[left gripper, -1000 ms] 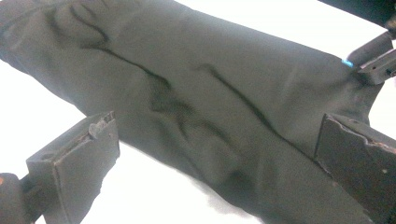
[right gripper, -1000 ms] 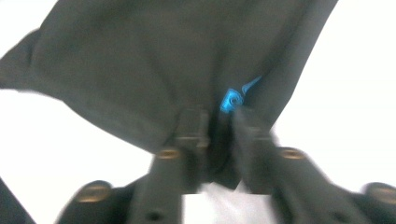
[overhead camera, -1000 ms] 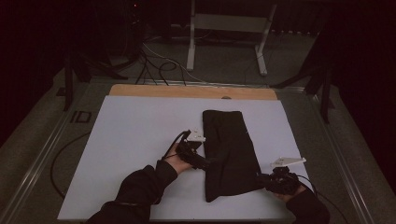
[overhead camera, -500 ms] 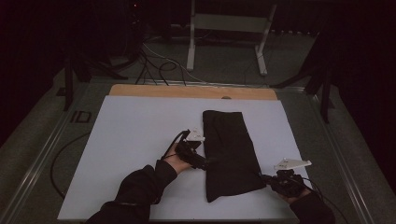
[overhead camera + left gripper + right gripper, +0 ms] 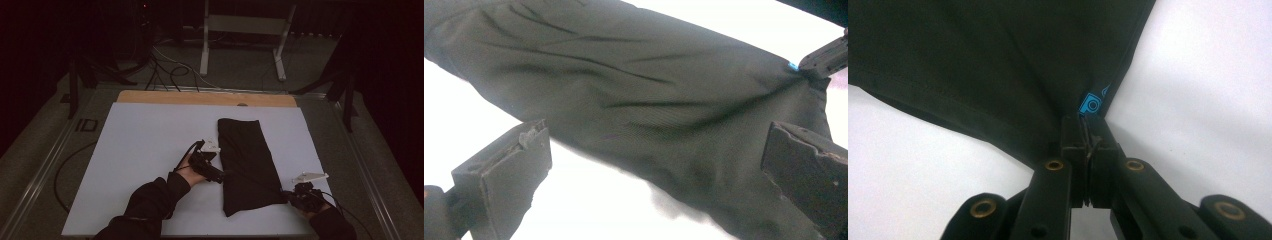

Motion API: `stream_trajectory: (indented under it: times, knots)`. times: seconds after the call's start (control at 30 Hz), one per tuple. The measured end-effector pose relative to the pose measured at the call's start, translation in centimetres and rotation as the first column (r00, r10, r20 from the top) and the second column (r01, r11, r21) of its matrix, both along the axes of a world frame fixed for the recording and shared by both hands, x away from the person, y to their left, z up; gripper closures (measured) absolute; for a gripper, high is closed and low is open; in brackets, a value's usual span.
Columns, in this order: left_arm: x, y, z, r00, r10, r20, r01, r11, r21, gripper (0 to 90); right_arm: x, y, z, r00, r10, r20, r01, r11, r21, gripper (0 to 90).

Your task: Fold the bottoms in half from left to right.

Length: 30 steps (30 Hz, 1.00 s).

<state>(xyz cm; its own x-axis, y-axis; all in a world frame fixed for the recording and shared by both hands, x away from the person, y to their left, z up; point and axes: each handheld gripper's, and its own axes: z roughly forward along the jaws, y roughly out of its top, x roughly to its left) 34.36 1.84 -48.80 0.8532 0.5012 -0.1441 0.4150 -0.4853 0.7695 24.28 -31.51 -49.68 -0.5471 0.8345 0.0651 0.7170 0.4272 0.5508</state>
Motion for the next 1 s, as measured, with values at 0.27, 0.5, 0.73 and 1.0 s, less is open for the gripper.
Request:
stream_trajectory:
  times: [0.27,0.5,0.73,1.0]
  knots:
    - [0.2,0.1,0.0,1.0000,0.002,0.002,-0.002,1.0000,0.005,0.5,0.1,0.0,1.0,0.9984,0.002,0.057,-0.003,0.9998,0.021,65.9]
    - [0.4,0.3,0.1,1.0000,0.004,0.004,-0.004,1.0000,0.008,0.4,0.9,0.4,2.1,0.9953,0.020,0.094,-0.023,0.9991,0.034,47.2]
    - [0.6,0.5,0.1,1.0000,0.006,0.006,-0.007,0.9999,0.013,0.4,2.9,1.4,2.6,0.9911,0.047,0.124,-0.054,0.9973,0.049,28.5]
    - [1.0,0.8,0.1,0.9999,0.011,0.003,-0.011,0.9999,0.007,0.4,4.6,2.2,3.5,0.9806,0.081,0.178,-0.094,0.9936,0.064,13.9]
